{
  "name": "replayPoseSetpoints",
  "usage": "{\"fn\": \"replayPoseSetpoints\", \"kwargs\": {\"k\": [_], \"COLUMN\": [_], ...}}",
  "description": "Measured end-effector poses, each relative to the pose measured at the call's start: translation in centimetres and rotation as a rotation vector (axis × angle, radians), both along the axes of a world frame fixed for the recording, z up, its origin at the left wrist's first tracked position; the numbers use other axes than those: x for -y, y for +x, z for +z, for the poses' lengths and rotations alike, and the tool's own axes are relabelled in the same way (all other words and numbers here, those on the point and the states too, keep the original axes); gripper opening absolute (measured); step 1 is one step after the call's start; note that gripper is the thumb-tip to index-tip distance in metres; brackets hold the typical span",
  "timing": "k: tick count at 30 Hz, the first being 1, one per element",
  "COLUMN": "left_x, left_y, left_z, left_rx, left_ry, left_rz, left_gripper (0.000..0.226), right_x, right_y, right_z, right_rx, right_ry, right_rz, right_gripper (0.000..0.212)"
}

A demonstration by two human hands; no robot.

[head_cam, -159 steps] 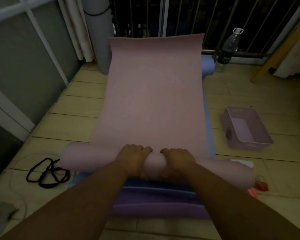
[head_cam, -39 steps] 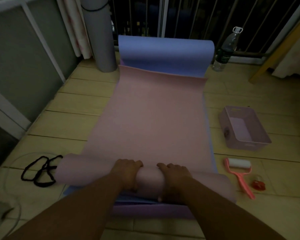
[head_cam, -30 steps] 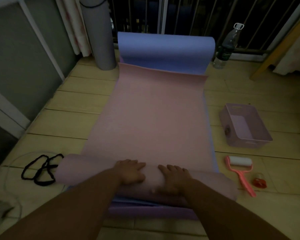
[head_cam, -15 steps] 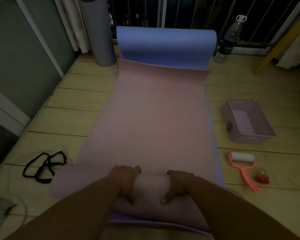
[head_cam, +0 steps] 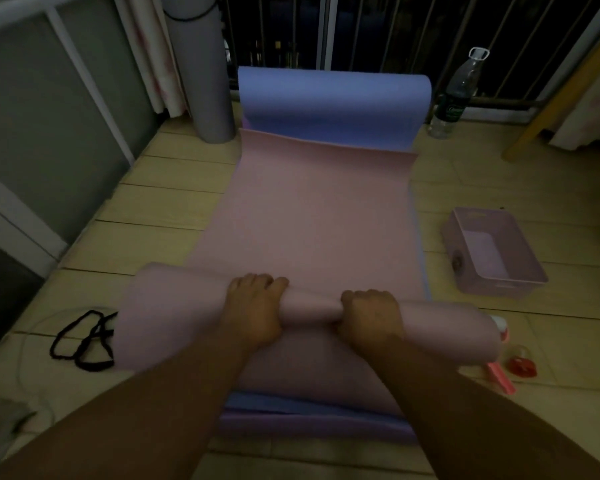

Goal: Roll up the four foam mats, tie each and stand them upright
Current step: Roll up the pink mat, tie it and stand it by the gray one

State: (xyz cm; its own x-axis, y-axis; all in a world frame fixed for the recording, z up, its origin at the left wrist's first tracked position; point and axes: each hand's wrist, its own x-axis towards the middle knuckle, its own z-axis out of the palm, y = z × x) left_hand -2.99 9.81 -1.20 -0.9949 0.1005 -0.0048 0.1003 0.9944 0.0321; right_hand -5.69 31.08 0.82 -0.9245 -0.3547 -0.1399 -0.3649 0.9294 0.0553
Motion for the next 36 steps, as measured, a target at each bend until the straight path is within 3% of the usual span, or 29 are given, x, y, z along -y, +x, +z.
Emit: {"fn": "replayPoseSetpoints", "kwargs": {"k": [3, 7, 9, 14, 17, 21, 25, 29, 31, 33, 35, 36], "left_x": [-0.3, -0.7, -0.5, 0.3, -0.5, -1.6, -1.2, -0.8, -0.9, -1.2, -1.3, -1.2], "left_y": [-2.1, -1.6, -0.8, 0.3, 1.4, 2.3, 2.4, 3.3, 3.7, 3.7, 3.5, 3.4], "left_z": [2.6, 2.1, 1.0, -0.8, -1.6, -2.5, -3.3, -3.8, -4.1, -4.0, -3.7, -3.6], "left_rx": [0.377, 0.714, 0.784, 0.929, 0.852, 0.742, 0.680, 0.583, 0.444, 0.337, 0.367, 0.424], "left_ry": [-0.137, -0.067, -0.028, 0.069, 0.107, -0.005, 0.001, 0.004, 0.024, 0.042, 0.060, 0.061], "left_rz": [-0.044, -0.089, -0.087, -0.074, -0.120, -0.199, -0.143, -0.055, -0.014, 0.020, 0.036, 0.031], "left_gripper": [0.087, 0.082, 0.086, 0.102, 0.110, 0.122, 0.117, 0.105, 0.088, 0.072, 0.075, 0.090], "right_x": [0.1, -0.3, -0.3, -0.1, -0.8, -1.0, -0.3, 0.0, -0.1, -0.3, -0.7, -0.7], "right_y": [0.1, -0.6, 0.1, 1.6, 1.8, 2.3, 2.6, 3.2, 3.3, 3.2, 3.0, 2.9], "right_z": [-0.1, -0.4, -1.1, -2.6, -3.3, -4.0, -4.1, -4.2, -4.3, -4.4, -4.4, -4.4], "right_rx": [0.047, 0.472, 0.580, 0.698, 0.764, 0.663, 0.620, 0.418, 0.417, 0.501, 0.562, 0.562], "right_ry": [0.039, 0.123, 0.083, 0.015, -0.013, -0.040, -0.007, 0.036, -0.019, 0.033, 0.144, 0.168], "right_rz": [0.054, 0.092, 0.080, 0.047, -0.032, -0.055, 0.012, 0.042, 0.036, 0.081, 0.101, 0.086], "right_gripper": [0.045, 0.089, 0.102, 0.105, 0.105, 0.091, 0.077, 0.072, 0.083, 0.111, 0.132, 0.135]}}
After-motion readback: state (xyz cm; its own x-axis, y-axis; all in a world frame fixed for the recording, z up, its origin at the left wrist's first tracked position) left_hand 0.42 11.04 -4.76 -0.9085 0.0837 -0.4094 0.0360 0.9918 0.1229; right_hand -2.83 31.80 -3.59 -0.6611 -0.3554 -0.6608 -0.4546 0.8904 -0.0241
